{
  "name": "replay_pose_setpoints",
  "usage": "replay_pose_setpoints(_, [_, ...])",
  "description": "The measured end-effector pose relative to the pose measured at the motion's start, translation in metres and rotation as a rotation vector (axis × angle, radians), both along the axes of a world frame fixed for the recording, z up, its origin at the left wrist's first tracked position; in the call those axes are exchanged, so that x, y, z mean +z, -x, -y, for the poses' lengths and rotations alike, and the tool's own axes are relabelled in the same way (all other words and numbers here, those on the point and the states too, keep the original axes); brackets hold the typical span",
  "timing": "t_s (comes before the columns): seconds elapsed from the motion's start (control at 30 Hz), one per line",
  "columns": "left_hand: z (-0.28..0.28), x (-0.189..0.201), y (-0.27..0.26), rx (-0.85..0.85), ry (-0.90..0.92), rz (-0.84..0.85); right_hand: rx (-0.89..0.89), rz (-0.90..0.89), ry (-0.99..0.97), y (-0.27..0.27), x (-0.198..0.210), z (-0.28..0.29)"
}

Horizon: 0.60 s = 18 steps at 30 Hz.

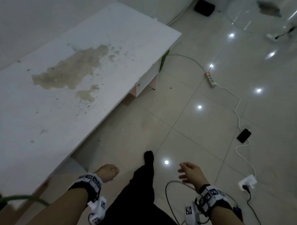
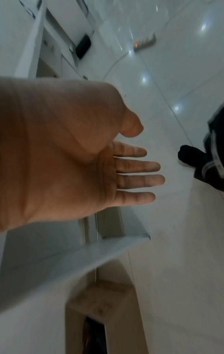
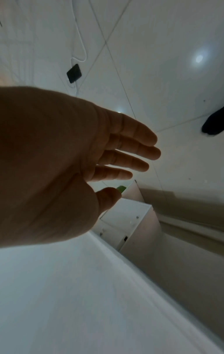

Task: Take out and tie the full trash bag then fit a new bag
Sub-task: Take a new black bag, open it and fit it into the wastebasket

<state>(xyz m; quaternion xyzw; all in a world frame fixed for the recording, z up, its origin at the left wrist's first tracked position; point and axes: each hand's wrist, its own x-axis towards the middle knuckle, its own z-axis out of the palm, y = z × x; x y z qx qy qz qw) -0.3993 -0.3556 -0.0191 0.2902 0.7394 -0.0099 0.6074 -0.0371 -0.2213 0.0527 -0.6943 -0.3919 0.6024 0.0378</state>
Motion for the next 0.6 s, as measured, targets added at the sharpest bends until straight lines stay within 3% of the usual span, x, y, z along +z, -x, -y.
replay_pose_setpoints(0.17, [-0.199,0.002,-0.045,0.029,-0.21,0.039,0.081,0.168,0.164,-0.056,-0.029,-0.096])
replay_pose_setpoints(0.3, [-0.328,0.02,-0.065,0.076,-0.309,0.045,0.121,0.234,0.211,-0.082,-0.032,-0.193])
replay_pose_setpoints(0.47, [-0.416,0.027,-0.072,0.312,-0.382,0.045,0.332,0.201,0.113,-0.061,-0.035,-0.339])
replay_pose_setpoints(0.6, [-0.46,0.029,-0.053,0.598,-0.512,-0.128,0.6,0.117,-0.059,-0.002,-0.054,-0.467])
